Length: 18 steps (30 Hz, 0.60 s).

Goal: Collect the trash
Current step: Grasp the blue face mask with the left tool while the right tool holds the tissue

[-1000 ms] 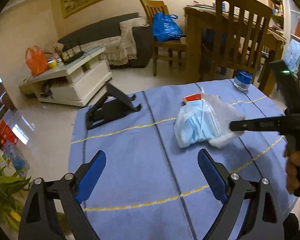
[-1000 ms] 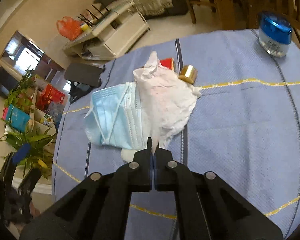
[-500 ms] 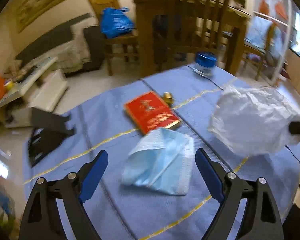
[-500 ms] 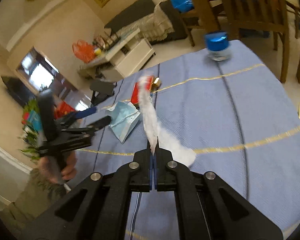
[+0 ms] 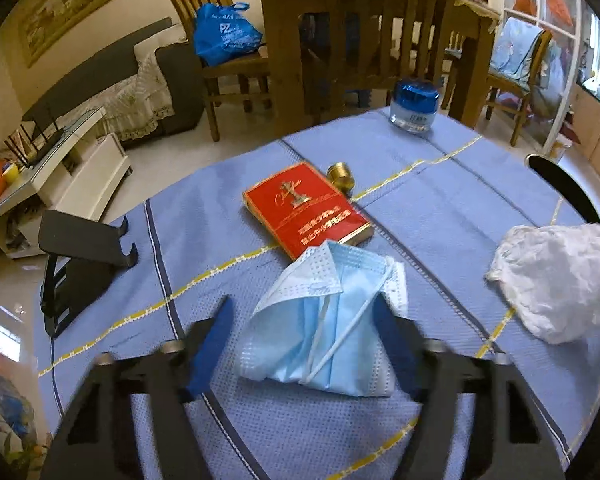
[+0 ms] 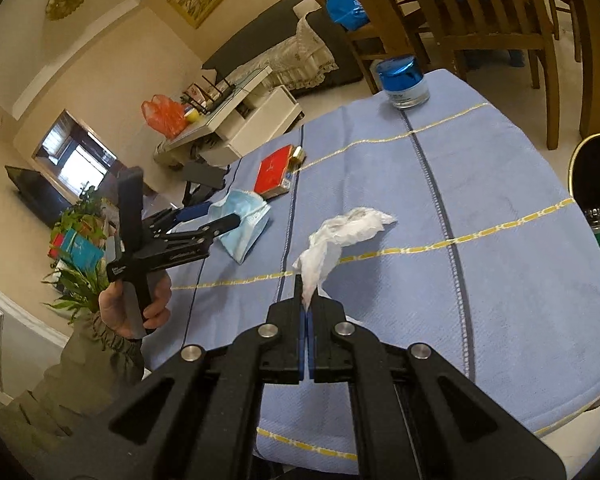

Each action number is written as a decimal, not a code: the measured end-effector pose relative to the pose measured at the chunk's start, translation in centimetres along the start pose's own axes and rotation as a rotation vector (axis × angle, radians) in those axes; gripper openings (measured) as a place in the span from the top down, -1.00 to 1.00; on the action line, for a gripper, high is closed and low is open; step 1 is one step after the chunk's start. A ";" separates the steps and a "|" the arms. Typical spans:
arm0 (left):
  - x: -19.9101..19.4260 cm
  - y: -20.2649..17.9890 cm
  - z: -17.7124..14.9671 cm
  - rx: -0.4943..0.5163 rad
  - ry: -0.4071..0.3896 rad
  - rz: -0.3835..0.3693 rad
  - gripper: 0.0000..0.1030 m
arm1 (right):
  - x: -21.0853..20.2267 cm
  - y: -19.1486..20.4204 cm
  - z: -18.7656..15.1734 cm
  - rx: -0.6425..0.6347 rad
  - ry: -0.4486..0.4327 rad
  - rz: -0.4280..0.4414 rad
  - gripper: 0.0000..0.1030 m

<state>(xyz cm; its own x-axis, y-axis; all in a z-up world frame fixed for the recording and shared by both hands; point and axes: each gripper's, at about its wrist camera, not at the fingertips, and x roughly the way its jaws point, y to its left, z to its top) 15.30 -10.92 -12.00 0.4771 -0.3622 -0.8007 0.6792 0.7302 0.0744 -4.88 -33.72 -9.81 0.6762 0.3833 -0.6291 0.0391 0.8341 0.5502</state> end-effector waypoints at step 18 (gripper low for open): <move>-10.0 2.4 -2.9 -0.130 -0.156 -0.022 0.96 | -1.7 2.1 -0.7 -0.052 -0.041 -0.033 0.98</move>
<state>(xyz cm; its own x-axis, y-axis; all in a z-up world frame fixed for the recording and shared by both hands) 10.57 -3.87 -5.55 0.5506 -0.4572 -0.6985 0.6174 0.7861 -0.0279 -6.46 -32.34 -7.97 0.7051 0.3392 -0.6227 0.0244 0.8660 0.4994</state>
